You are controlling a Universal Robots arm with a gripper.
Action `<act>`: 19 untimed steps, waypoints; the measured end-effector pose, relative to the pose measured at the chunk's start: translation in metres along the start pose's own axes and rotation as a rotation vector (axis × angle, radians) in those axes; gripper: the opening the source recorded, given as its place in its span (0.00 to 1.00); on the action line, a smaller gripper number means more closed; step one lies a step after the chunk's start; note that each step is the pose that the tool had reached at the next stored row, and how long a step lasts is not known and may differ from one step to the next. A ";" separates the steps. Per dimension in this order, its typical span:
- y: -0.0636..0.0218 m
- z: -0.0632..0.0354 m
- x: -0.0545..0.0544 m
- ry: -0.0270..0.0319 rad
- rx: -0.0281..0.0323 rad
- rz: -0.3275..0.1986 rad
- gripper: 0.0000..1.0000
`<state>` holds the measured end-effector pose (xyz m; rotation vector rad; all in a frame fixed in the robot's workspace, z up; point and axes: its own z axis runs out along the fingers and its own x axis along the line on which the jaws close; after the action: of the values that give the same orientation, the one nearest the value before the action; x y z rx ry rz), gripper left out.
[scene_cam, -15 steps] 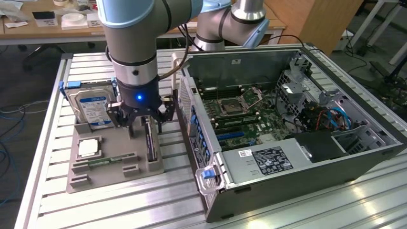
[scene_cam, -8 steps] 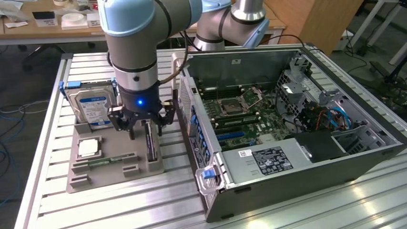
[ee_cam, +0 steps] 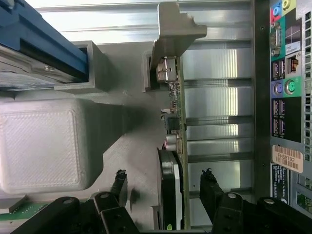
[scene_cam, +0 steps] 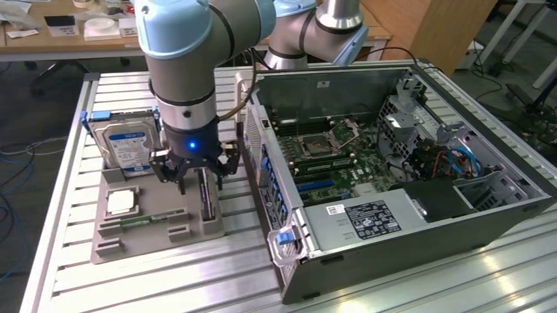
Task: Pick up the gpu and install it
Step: 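Pick up the gpu and move the gpu toward the slot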
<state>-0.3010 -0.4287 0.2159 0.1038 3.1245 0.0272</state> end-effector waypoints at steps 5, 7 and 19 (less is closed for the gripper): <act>0.0000 0.0003 -0.001 -0.0003 -0.0003 0.000 0.63; 0.0001 0.0003 -0.002 -0.0002 -0.0002 0.000 0.56; 0.0002 0.0005 -0.003 -0.0003 -0.0002 0.000 0.46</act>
<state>-0.2979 -0.4287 0.2154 0.1035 3.1243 0.0275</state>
